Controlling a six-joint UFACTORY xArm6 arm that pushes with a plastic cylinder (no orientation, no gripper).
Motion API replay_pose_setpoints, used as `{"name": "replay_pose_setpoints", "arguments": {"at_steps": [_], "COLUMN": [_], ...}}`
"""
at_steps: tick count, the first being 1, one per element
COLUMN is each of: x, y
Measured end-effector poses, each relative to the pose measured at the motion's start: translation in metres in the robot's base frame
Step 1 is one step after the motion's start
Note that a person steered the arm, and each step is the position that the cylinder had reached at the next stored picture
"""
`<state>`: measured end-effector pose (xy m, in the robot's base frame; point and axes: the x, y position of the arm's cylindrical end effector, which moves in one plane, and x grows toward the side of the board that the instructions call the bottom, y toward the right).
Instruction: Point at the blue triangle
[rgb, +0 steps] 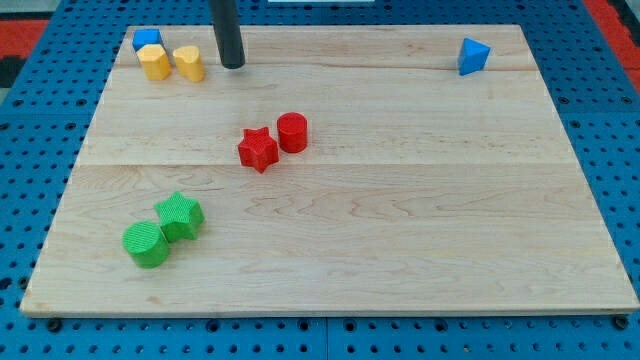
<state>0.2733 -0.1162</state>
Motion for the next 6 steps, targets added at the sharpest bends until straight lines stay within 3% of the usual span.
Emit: {"name": "replay_pose_setpoints", "arguments": {"at_steps": [2, 3, 6], "x": [-0.002, -0.002, 0.03], "y": [-0.064, -0.066, 0.315]}}
